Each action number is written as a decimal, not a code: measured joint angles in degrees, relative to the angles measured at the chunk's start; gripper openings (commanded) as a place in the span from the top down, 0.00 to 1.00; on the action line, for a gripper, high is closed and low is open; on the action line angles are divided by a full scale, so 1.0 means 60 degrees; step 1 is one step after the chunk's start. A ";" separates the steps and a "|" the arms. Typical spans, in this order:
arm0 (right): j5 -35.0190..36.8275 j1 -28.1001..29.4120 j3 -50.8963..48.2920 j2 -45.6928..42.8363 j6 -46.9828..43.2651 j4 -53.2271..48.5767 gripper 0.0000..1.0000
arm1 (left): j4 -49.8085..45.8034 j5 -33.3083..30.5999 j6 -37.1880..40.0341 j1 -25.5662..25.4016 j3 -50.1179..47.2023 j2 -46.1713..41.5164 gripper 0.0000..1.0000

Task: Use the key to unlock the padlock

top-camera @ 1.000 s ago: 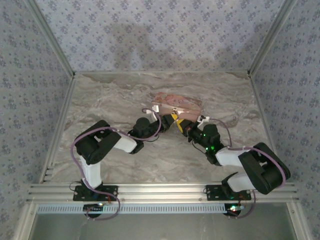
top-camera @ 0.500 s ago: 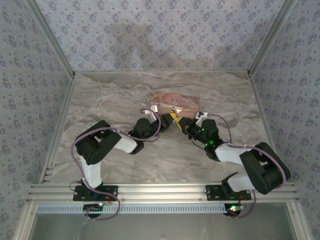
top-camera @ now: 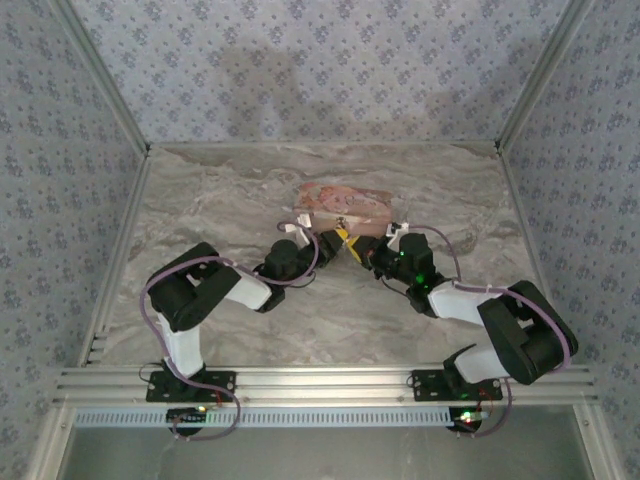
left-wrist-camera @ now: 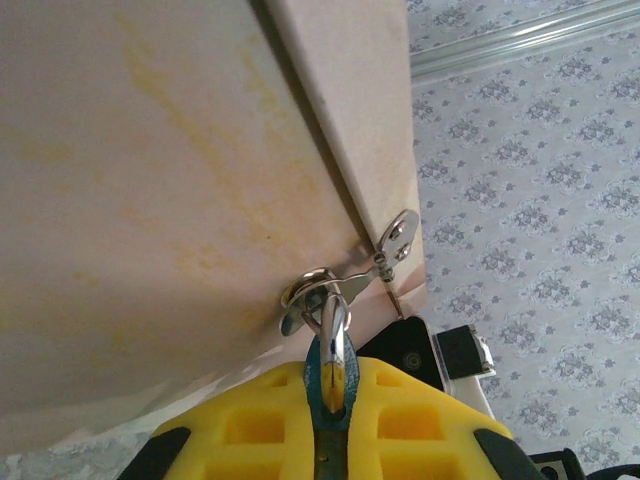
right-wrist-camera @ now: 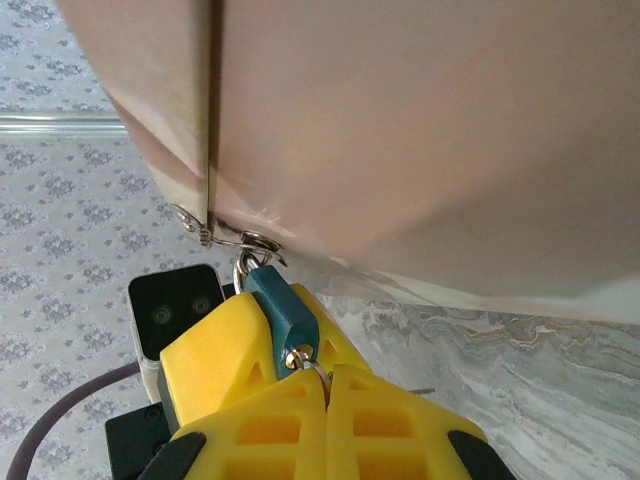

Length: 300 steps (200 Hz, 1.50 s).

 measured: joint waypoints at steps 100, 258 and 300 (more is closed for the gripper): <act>-0.0565 -0.0390 -0.0805 -0.1956 -0.1523 -0.2208 0.64 | -0.0364 0.0765 0.0266 -0.0288 -0.0743 -0.0142 1.00; 0.2794 0.1993 0.1978 -0.4612 -0.8531 -1.1500 0.64 | -0.1625 0.1180 0.0284 -0.0306 -0.0710 -0.0637 1.00; 0.3891 0.2634 0.2626 -0.3308 -0.9329 -1.1599 0.58 | -0.2237 0.1206 0.0299 -0.0302 -0.0641 -0.1282 1.00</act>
